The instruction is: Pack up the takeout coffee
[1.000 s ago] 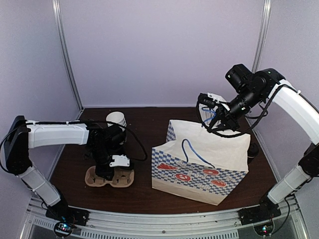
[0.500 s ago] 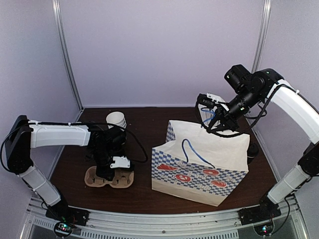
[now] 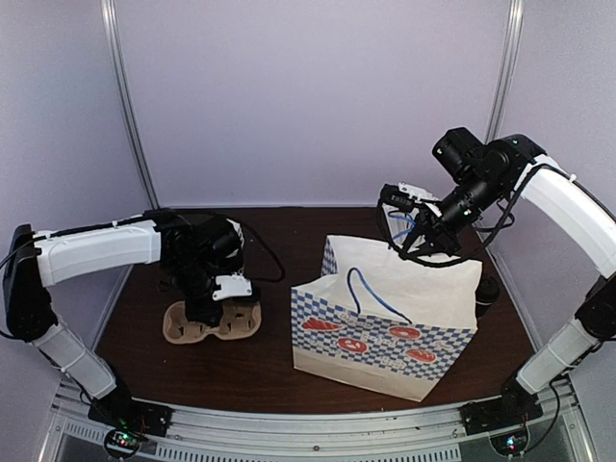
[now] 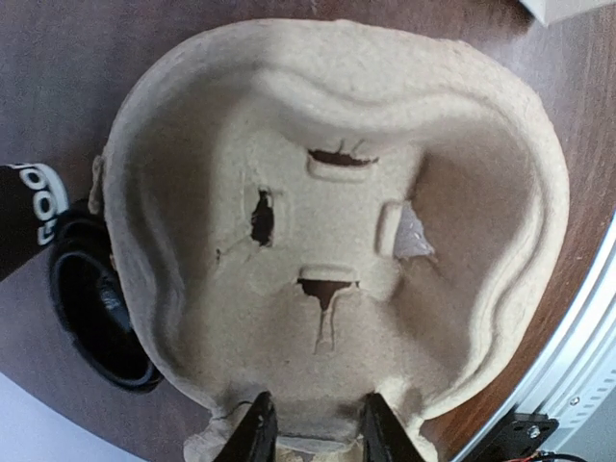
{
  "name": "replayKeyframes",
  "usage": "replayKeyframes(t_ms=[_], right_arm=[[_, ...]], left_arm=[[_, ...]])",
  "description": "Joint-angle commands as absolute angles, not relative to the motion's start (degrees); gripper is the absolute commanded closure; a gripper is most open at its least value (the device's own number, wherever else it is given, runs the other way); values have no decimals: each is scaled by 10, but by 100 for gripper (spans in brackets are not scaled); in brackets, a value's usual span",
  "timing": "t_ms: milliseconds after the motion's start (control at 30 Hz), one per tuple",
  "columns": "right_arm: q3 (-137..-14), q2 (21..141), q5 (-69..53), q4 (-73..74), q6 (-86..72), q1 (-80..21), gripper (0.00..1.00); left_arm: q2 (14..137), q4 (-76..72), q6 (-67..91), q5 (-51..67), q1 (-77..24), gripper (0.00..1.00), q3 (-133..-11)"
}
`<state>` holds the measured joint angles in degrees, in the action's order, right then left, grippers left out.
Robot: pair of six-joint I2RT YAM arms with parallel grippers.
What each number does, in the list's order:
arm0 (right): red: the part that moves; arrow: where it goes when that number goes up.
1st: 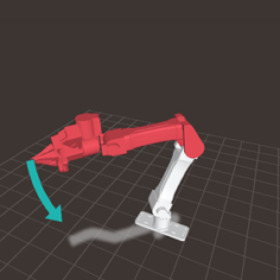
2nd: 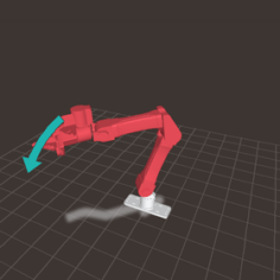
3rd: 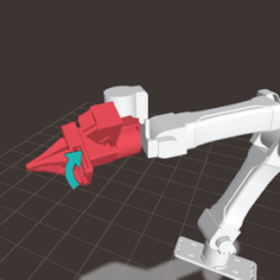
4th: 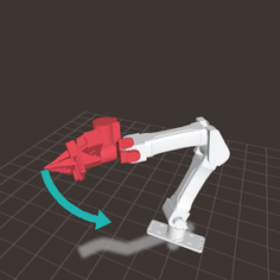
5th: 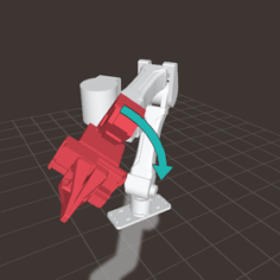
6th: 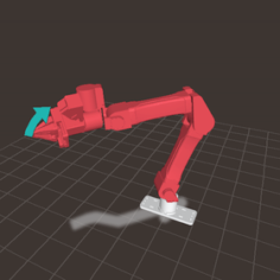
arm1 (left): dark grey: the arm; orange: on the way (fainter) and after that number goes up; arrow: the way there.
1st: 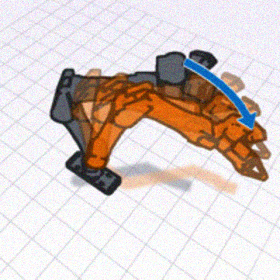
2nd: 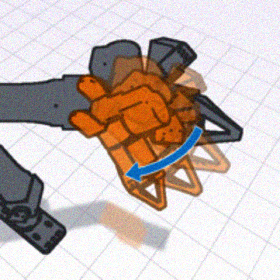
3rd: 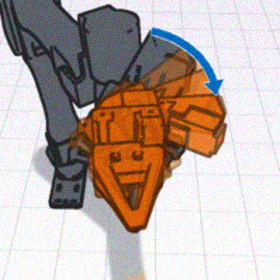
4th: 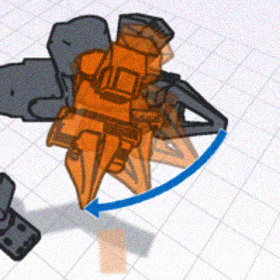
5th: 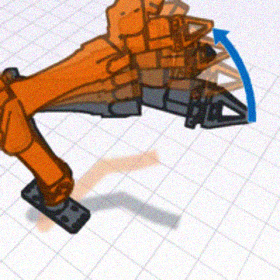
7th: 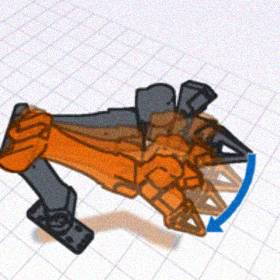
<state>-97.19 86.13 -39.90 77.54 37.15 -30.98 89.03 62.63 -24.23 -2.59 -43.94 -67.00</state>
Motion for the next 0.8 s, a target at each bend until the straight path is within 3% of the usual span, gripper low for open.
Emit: replayKeyframes(t_ms=[0,233,500,767], right_arm=[[-976,861,-413,773,371,-306,100],[-992,874,-449,772,357,-309,100],[-1070,935,-472,779,331,-361,100],[-1168,1021,-473,808,305,-415,100]], left_arm=[[827,677,-200,-37,-437,78,-729],[771,670,-176,21,-437,77,-867],[801,676,-145,101,-437,76,-1023],[762,614,-124,158,-437,76,-1059]])
